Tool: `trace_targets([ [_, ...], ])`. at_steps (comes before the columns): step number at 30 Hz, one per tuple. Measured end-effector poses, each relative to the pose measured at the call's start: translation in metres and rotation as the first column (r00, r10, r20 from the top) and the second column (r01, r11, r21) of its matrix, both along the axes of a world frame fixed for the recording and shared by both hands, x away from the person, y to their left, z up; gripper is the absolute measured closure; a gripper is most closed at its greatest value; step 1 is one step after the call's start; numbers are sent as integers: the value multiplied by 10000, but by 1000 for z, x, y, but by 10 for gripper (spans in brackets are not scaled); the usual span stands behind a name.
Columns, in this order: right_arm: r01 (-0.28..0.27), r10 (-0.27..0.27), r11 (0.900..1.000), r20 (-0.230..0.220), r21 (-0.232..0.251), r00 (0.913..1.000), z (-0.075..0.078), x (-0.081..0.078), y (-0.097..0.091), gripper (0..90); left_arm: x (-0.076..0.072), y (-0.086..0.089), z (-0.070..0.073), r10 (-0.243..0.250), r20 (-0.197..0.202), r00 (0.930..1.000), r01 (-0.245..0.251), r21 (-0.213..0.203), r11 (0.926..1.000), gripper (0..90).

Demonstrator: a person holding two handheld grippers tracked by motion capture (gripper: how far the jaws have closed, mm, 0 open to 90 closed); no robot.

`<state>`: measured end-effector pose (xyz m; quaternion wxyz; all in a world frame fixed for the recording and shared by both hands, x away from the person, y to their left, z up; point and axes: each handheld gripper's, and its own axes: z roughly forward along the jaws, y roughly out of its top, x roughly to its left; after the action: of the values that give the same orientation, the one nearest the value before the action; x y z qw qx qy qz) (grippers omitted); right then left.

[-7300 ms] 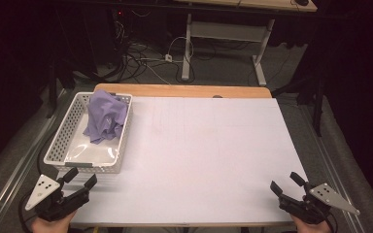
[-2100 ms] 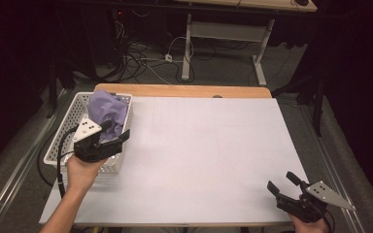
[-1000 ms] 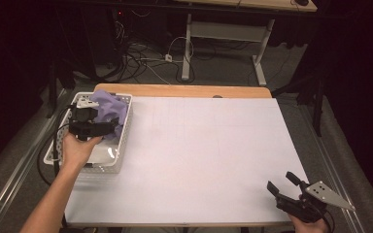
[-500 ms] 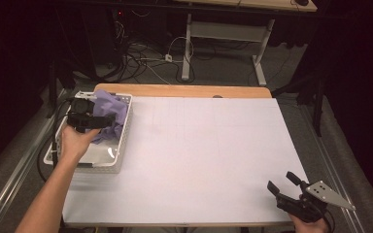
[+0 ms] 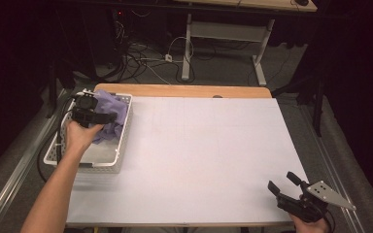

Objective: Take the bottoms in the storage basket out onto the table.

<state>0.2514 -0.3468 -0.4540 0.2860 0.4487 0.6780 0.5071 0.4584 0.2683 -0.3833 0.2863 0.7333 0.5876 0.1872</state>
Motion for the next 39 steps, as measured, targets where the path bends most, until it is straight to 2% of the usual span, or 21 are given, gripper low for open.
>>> trace_targets([
  [8,15,-15,10000,-10,-79,10000,0,0,0,206,16,-5,-5,182,-508,9985,-173,189,9997,116],
  [9,32,-33,10000,-18,-78,10000,0,0,0,206,17,-5,-5,193,-534,9984,-185,156,9997,117],
  [13,24,-24,10000,-12,-82,10000,0,0,0,206,22,-2,-9,86,-871,9962,-122,-403,9991,129],
  [18,-46,46,10000,24,-70,10000,0,0,0,206,27,0,-14,114,-1081,9941,-172,-530,9984,170],
  [22,-76,76,9999,13,-112,10000,0,0,1,206,29,0,-16,175,-1183,9928,-245,-585,9980,264],
  [27,-117,117,9998,12,-131,9999,0,0,0,206,31,0,-19,-110,-1567,9876,-60,-1073,9942,447],
  [28,-144,144,9998,24,-131,9999,0,0,1,206,31,0,-19,-183,-1606,9868,-9,-1184,9930,493],
  [29,-226,227,9996,66,-189,9997,0,-1,1,206,32,1,-19,-321,-1702,9849,87,-1365,9906,577],
  [30,-226,227,9996,66,-189,9997,0,-1,1,206,32,1,-19,-321,-1702,9849,87,-1365,9906,626],
  [31,-251,253,9995,81,-209,9996,0,-1,2,206,32,1,-19,-387,-1752,9838,119,-1512,9884,626],
  [33,-281,283,9993,91,-243,9996,0,-1,2,206,33,3,-19,-526,-1927,9799,184,-1751,9844,751],
  [39,-350,352,9990,87,-271,9993,0,0,2,206,28,3,-14,-553,-1946,9793,248,-1556,9875,811],
])
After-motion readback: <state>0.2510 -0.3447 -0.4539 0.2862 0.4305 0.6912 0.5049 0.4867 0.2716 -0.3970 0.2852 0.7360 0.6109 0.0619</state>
